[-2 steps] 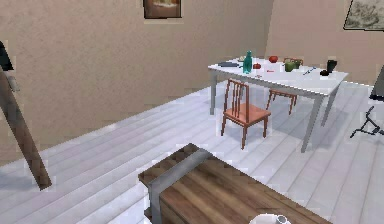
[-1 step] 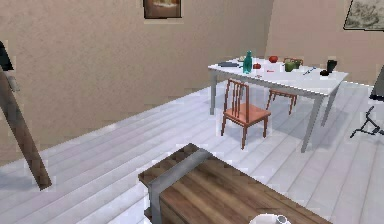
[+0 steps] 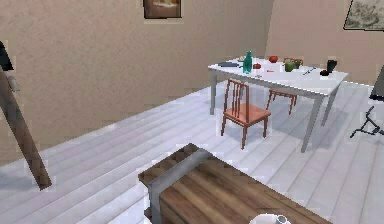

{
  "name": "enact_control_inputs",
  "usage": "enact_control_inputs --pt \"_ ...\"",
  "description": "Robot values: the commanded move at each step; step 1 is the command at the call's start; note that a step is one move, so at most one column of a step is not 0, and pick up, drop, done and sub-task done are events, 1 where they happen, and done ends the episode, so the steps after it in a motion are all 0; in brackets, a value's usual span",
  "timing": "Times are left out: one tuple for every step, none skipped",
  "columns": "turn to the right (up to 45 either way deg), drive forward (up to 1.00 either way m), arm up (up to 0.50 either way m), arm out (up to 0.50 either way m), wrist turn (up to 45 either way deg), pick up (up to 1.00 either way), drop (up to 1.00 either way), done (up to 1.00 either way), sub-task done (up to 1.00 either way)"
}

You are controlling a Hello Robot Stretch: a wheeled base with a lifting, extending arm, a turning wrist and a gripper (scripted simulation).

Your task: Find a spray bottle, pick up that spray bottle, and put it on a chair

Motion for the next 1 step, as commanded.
enact_control_inputs --pt "0.0 0.00 0.10 0.00 0.0 0.00 0.00 0.00 0.00"
